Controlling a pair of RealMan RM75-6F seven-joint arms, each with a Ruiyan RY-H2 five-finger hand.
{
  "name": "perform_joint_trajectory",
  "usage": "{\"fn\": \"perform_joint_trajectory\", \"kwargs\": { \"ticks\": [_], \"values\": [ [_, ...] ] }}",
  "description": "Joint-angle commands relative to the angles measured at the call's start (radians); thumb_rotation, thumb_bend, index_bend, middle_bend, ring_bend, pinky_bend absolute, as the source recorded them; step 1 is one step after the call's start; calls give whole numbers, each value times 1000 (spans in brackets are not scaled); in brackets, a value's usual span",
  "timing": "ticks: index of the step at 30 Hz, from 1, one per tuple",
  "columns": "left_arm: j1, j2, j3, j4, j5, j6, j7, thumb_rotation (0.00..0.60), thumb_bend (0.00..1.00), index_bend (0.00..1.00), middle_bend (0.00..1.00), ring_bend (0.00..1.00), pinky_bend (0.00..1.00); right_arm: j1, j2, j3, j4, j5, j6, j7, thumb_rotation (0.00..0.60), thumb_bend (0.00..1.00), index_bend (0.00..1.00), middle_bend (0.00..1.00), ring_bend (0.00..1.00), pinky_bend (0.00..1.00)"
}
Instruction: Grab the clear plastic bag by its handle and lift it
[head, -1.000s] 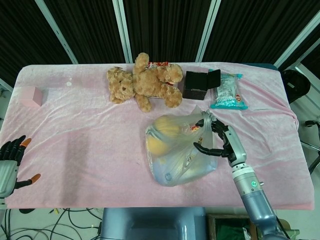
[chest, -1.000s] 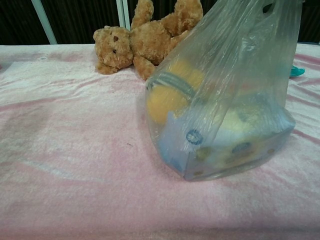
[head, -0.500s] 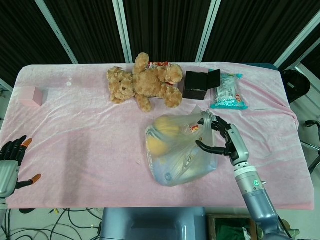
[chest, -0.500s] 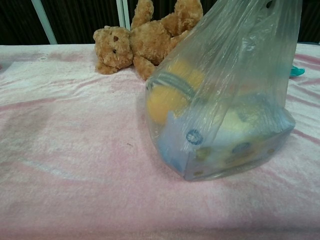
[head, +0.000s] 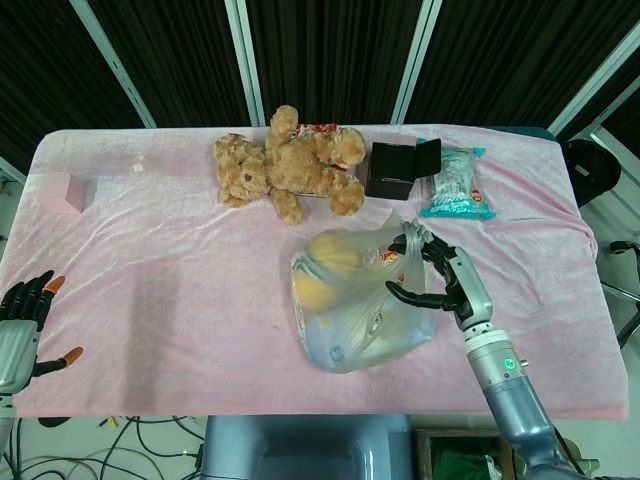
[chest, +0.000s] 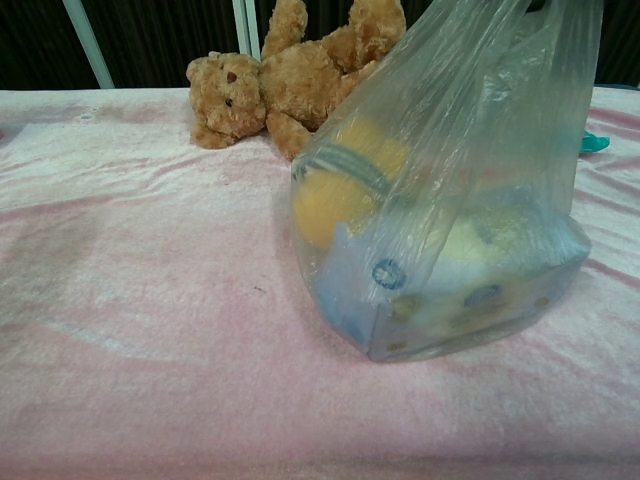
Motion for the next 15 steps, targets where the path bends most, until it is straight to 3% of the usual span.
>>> {"fn": "perform_joint_trajectory", "kwargs": {
  "ticks": [1, 7, 15],
  "values": [
    [0, 0, 0, 0, 1, 1, 0, 600, 0, 0, 0, 0, 0, 6, -3, -1, -4, 3, -3, -6, 600, 125, 343, 348, 282, 218],
    [0, 0, 0, 1, 0, 1, -2, 600, 0, 0, 0, 0, 0, 35, -8, 21, -8, 31, -13, -12, 600, 125, 358, 364, 296, 223],
    [-2, 0, -2, 2, -5, -3, -2, 600, 0, 0, 0, 0, 0, 93, 8, 111, -18, 123, -38, 19, 600, 125, 420, 418, 350, 271]
  ]
}}
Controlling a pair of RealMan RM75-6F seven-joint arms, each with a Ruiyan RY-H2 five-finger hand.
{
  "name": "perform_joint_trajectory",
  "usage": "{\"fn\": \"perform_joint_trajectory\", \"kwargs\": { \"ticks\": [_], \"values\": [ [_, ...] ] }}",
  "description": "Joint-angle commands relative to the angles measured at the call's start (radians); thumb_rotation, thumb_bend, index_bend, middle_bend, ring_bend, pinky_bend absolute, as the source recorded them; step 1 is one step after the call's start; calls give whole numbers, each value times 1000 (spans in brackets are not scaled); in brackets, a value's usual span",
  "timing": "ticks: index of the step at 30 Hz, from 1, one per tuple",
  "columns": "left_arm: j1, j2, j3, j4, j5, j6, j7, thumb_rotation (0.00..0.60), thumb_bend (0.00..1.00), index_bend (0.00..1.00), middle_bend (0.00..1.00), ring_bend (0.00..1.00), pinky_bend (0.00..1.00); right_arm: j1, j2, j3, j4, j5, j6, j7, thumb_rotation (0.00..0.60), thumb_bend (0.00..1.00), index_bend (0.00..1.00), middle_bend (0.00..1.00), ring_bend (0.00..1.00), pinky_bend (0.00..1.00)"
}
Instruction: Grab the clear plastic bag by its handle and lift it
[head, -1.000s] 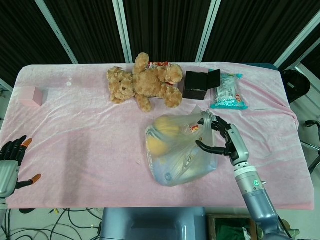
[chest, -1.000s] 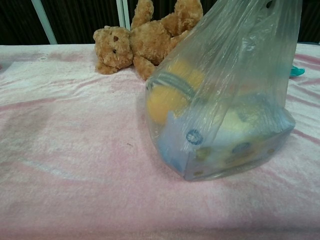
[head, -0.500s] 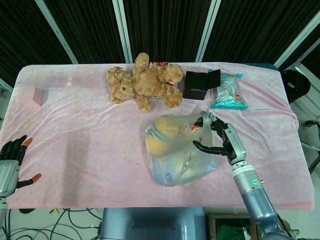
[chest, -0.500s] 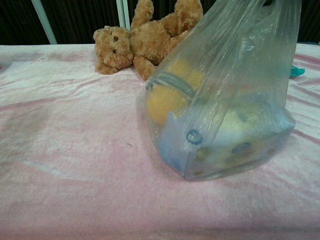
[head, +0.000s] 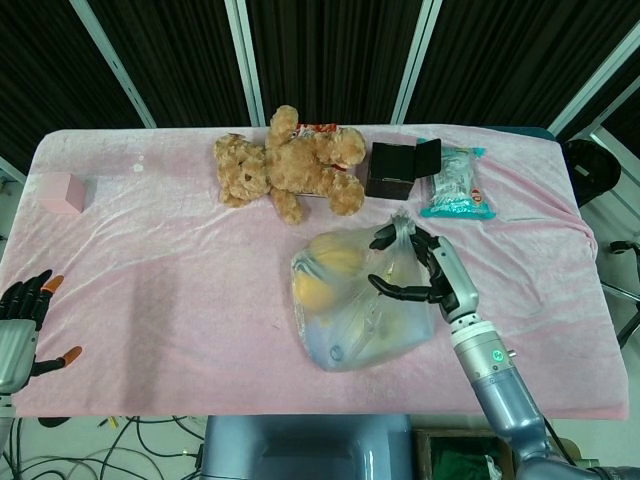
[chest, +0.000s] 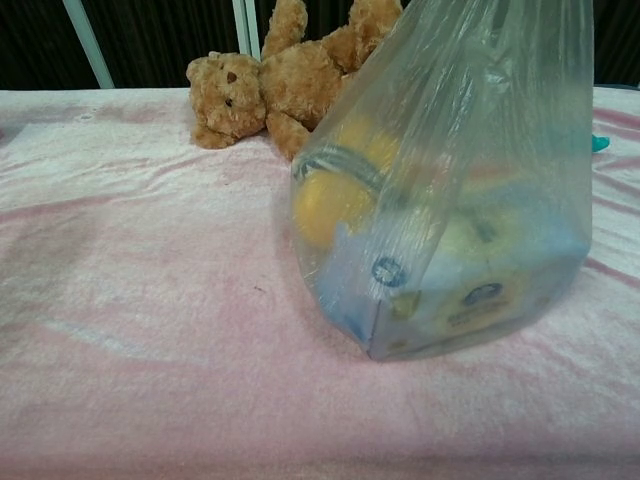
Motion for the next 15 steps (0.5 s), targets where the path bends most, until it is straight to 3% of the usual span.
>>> {"fn": "perform_joint_trajectory", "kwargs": {
  "ticks": [1, 8, 15],
  "values": [
    [0, 0, 0, 0, 0, -1, 1, 600, 0, 0, 0, 0, 0, 23, 13, 47, -2, 54, -33, 45, 600, 125, 428, 426, 358, 279],
    [1, -1, 0, 0, 1, 3, 2, 600, 0, 0, 0, 0, 0, 32, 101, 183, -2, 255, -223, 250, 600, 125, 463, 463, 395, 346],
    [1, -1, 1, 0, 2, 3, 2, 600, 0, 0, 0, 0, 0, 33, 230, 233, -2, 414, -375, 321, 600, 125, 582, 582, 516, 473]
  ]
}}
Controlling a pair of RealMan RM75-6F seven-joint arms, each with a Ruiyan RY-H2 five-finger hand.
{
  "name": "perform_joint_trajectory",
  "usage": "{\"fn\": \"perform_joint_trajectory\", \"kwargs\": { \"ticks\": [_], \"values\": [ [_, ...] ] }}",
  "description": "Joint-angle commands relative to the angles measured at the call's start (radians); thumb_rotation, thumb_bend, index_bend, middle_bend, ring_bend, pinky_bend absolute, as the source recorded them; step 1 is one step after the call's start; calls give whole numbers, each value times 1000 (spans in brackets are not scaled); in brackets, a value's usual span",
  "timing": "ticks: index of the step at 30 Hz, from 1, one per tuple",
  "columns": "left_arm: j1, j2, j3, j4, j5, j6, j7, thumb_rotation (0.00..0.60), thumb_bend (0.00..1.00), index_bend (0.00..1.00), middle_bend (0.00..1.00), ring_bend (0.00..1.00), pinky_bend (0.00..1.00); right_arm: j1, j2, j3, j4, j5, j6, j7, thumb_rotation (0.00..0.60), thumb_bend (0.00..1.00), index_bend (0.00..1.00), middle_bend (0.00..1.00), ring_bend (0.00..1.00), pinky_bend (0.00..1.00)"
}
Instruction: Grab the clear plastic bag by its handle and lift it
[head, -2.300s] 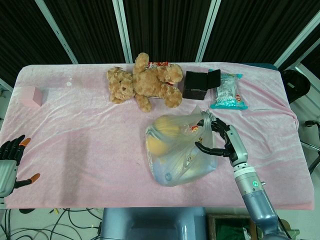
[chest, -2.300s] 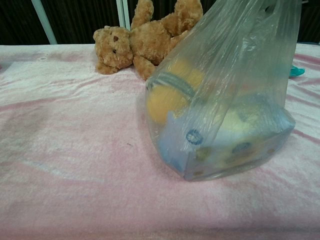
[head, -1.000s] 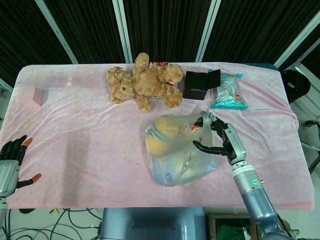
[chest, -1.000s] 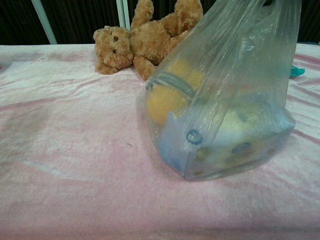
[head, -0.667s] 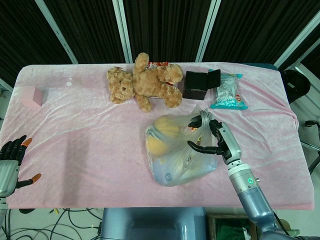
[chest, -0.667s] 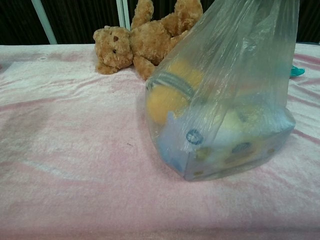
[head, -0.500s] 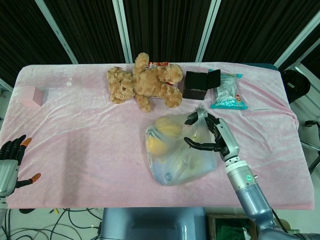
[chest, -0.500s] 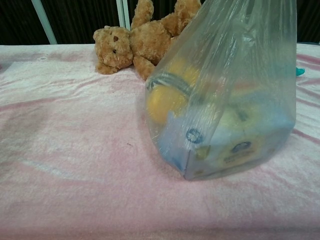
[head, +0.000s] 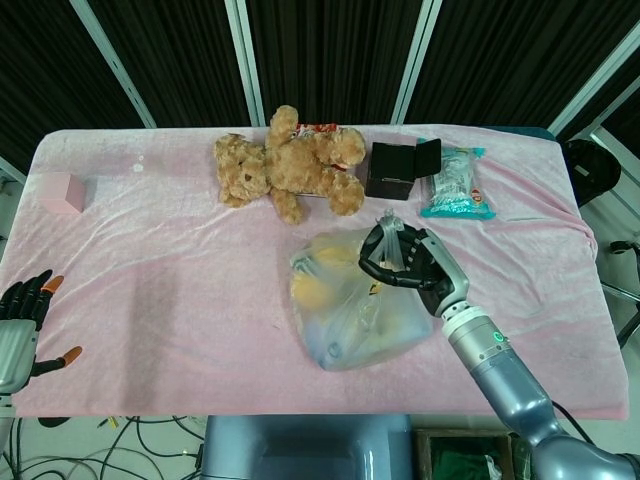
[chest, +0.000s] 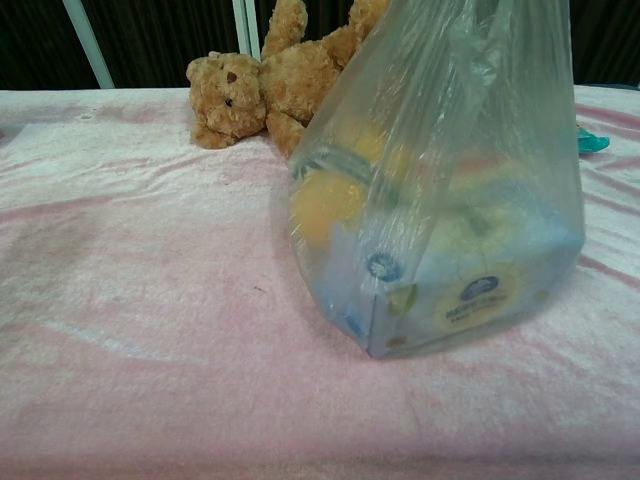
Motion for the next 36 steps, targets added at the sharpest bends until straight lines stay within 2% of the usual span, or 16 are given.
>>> {"fn": "perform_joint_trajectory", "kwargs": {
  "ticks": [1, 5, 8, 11, 13, 15, 18, 21, 29, 36],
  "values": [
    [0, 0, 0, 0, -1, 0, 0, 600, 0, 0, 0, 0, 0, 1, 73, 49, 0, 88, -91, 66, 600, 125, 585, 586, 520, 484],
    [0, 0, -1, 0, -2, -1, 0, 600, 0, 0, 0, 0, 0, 5, 113, 98, 0, 147, -136, 129, 600, 125, 589, 591, 526, 551],
    [0, 0, 0, -1, -3, -2, 1, 600, 0, 0, 0, 0, 0, 22, 150, 137, 15, 189, -160, 159, 600, 156, 646, 649, 595, 644],
    [-1, 0, -1, -1, -3, -3, 1, 600, 0, 0, 0, 0, 0, 58, 196, 149, 31, 223, -134, 142, 600, 318, 775, 785, 767, 821],
    [-1, 0, -1, -1, -3, -3, 0, 600, 0, 0, 0, 0, 0, 72, 215, 154, 32, 245, -118, 140, 600, 493, 888, 901, 894, 949],
    [-1, -1, -1, -1, -2, -2, -1, 600, 0, 0, 0, 0, 0, 85, 237, 156, 31, 274, -98, 139, 600, 615, 958, 969, 966, 996],
    [-1, 0, 1, -1, 0, -3, -1, 600, 0, 0, 0, 0, 0, 101, 262, 150, 26, 313, -80, 135, 600, 727, 998, 1000, 1000, 1000],
    [0, 0, 1, -1, 1, 0, 0, 600, 0, 0, 0, 0, 0, 113, 278, 141, 22, 337, -86, 128, 600, 765, 1000, 1000, 1000, 1000],
    [0, -1, 1, -3, -1, -2, 4, 600, 0, 0, 0, 0, 0, 135, 302, 145, 31, 347, -127, 134, 600, 773, 1000, 1000, 1000, 1000],
    [-2, -2, 1, -2, -3, -6, 5, 600, 0, 0, 0, 0, 0, 168, 361, 195, 21, 367, -122, 142, 600, 772, 1000, 1000, 1000, 1000]
  ]
}}
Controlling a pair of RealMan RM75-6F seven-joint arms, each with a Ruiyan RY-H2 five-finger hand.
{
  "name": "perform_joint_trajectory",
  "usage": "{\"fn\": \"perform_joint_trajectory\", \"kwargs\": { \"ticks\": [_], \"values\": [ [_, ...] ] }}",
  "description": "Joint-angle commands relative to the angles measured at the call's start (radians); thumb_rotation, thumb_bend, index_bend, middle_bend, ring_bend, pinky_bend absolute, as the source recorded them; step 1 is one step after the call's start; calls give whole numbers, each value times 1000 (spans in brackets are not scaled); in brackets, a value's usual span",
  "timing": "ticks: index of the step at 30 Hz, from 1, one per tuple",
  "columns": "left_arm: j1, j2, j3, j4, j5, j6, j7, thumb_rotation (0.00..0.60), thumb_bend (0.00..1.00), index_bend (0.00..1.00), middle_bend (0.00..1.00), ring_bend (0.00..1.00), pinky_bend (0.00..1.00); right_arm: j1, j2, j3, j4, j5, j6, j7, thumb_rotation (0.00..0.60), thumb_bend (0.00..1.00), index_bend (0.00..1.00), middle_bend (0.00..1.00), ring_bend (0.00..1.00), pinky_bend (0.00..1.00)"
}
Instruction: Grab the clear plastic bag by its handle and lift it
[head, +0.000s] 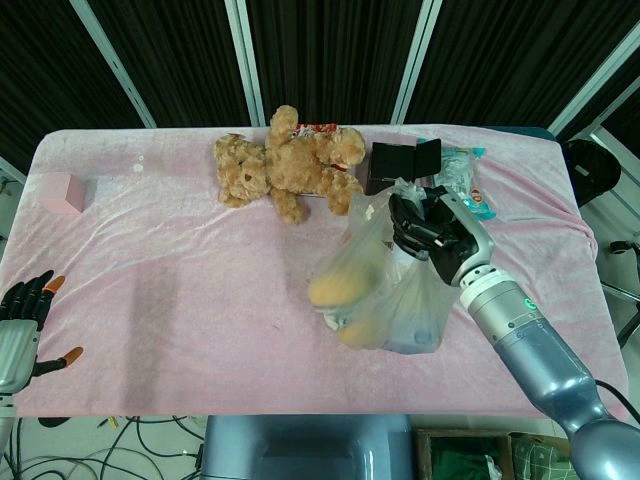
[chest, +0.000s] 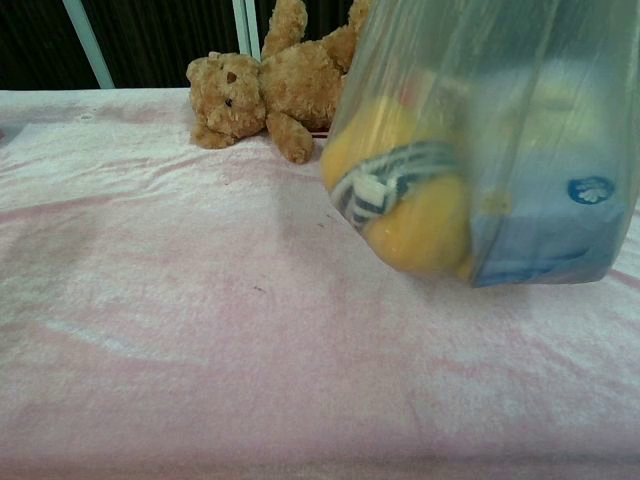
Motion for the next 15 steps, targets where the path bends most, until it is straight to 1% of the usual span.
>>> {"fn": "perform_joint_trajectory", "kwargs": {
  "ticks": [1, 8, 11, 15],
  "values": [
    [0, 0, 0, 0, 0, -1, 1, 600, 0, 0, 0, 0, 0, 20, 37, 33, -10, 20, 4, 8, 600, 771, 1000, 1000, 1000, 1000],
    [2, 0, 2, -2, 3, 2, 1, 600, 0, 0, 0, 0, 0, 58, 119, 97, -23, 77, -6, 30, 600, 771, 1000, 1000, 1000, 1000],
    [2, 1, 3, -3, 4, 4, 1, 600, 0, 0, 0, 0, 0, 70, 147, 113, -27, 96, -12, 35, 600, 772, 1000, 1000, 1000, 1000],
    [3, 2, 3, -4, 5, 4, 0, 600, 0, 0, 0, 0, 0, 82, 172, 119, -27, 119, -23, 42, 600, 772, 1000, 1000, 1000, 1000]
  ]
}}
